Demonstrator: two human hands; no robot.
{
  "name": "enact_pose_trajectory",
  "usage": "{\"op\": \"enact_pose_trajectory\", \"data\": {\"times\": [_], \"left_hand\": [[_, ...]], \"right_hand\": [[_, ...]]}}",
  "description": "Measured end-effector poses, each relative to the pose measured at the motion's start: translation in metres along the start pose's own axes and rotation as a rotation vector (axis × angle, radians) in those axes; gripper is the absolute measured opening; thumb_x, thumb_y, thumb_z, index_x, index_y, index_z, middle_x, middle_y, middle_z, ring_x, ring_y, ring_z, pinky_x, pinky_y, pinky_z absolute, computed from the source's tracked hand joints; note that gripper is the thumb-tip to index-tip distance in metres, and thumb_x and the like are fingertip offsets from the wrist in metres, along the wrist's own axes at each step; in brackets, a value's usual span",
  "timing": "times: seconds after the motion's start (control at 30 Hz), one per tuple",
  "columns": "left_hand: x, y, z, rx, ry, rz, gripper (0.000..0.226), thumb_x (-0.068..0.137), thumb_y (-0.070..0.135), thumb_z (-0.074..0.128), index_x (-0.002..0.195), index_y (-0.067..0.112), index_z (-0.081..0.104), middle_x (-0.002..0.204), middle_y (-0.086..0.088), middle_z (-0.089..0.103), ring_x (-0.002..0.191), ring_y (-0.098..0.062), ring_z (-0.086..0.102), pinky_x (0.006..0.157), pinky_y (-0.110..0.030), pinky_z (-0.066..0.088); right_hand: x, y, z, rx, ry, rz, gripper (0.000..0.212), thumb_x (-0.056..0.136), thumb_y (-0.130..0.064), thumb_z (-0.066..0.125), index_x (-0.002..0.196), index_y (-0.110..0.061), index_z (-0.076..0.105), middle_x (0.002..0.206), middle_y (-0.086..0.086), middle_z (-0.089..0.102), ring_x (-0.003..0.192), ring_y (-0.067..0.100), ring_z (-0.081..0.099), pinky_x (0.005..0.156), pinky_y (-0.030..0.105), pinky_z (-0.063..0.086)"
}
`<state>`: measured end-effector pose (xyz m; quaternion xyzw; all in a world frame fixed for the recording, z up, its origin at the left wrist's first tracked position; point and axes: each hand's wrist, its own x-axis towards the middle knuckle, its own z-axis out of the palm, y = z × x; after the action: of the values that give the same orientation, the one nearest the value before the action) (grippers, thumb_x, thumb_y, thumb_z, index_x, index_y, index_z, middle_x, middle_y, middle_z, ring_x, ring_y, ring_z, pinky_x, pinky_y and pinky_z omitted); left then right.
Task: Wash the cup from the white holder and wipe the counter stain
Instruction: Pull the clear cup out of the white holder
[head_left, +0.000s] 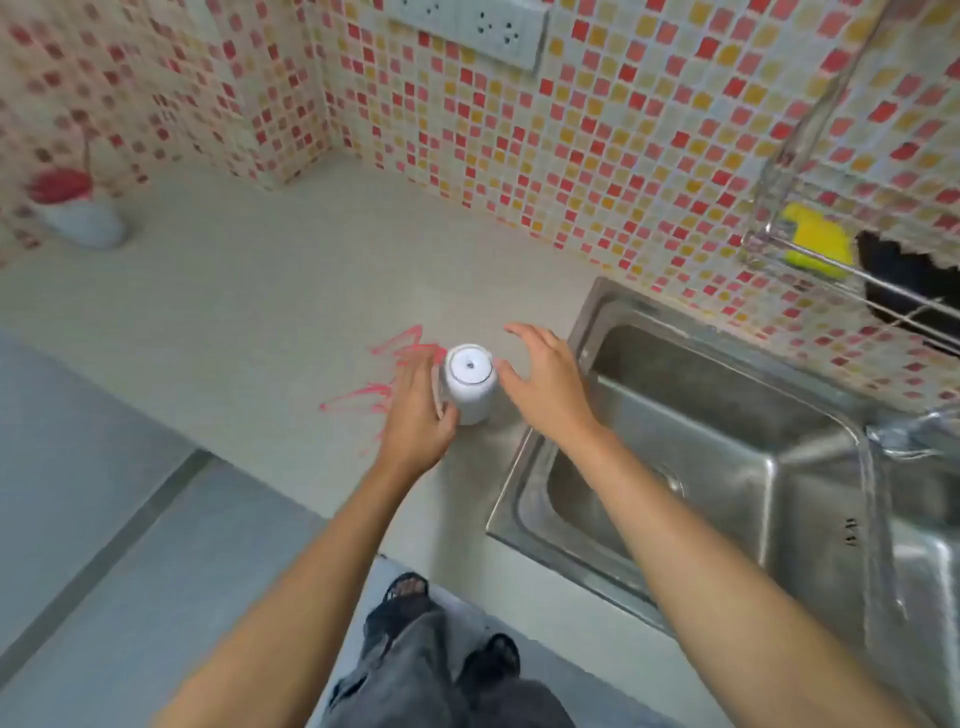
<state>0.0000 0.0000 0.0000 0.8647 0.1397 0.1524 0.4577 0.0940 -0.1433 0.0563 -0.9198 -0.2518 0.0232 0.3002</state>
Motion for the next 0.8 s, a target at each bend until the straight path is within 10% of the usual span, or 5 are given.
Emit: {"op": "enact_pose_trajectory", "data": {"times": [0.8], "left_hand": [[0.010, -0.037, 0.069, -0.303, 0.148, -0.159, 0.057, 0.085, 0.016, 0.069, 0.131, 0.037, 0.043, 0.125, 0.005, 0.056, 0.116, -0.018, 0.057, 0.091, -0.043, 0.050]], "right_hand": [[0.008, -0.033, 0.055, -0.176, -0.112, 0.189, 0.068, 0.070, -0.050, 0.073, 0.121, -0.025, 0.036, 0.114, 0.003, 0.051, 0.100, 0.031, 0.056, 0.076, 0.039, 0.050]]}}
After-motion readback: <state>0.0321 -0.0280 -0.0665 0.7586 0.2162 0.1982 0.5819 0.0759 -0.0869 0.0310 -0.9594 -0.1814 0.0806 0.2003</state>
